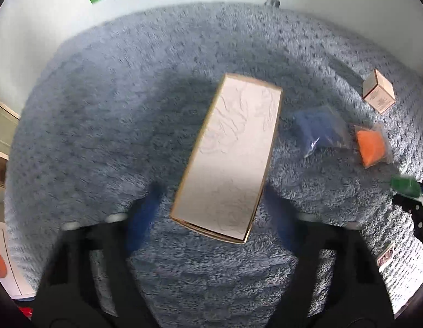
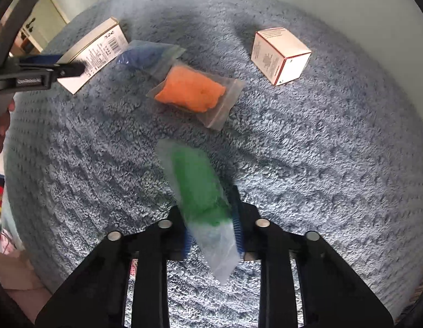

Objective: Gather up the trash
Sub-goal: 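Grasp the long white box with the left tool while the right tool grasps the green bag, then carry the white box and green bag over the teal bin with both tools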

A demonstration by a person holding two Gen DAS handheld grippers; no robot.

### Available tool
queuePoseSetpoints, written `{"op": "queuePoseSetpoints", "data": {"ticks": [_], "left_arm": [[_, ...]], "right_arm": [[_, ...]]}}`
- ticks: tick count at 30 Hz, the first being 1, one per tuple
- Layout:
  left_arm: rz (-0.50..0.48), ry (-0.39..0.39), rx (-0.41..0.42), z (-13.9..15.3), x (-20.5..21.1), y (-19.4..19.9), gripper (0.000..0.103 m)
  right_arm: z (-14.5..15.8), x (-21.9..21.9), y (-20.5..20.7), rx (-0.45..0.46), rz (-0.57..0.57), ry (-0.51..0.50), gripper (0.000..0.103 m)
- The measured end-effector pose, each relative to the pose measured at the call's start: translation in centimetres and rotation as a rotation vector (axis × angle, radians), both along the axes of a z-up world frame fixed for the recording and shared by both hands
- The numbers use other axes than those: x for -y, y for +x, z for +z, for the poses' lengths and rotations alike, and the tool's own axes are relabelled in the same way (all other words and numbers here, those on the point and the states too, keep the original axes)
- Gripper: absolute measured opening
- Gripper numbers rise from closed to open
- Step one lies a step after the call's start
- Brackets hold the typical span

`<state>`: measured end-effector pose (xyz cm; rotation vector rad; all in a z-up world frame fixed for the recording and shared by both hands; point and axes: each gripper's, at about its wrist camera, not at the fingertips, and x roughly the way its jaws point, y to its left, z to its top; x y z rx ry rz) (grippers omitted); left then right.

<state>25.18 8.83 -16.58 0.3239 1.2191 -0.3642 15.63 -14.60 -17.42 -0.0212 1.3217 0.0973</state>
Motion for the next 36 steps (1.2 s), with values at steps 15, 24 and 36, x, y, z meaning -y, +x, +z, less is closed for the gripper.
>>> {"op": "queuePoseSetpoints", "data": {"ticks": [15,24,36], "left_arm": [[-0.023,-0.014,0.060,2.9,0.4,-2.2,0.047],[-0.032,-0.011,0.106,4.9,0.1,-4.5,0.047],[0.040,-0.010,0.198,8.9,-2.1,-9.4,0.047]], "right_arm": [[4.5,-0.6,-1.7,0.095,0.013,-0.002,0.015],[6.8,-1.1,-4.4,0.151,0.029,0.012,0.015],[9.5,-2.7,-6.2,0.222,0.117,0.047,0.015]]}}
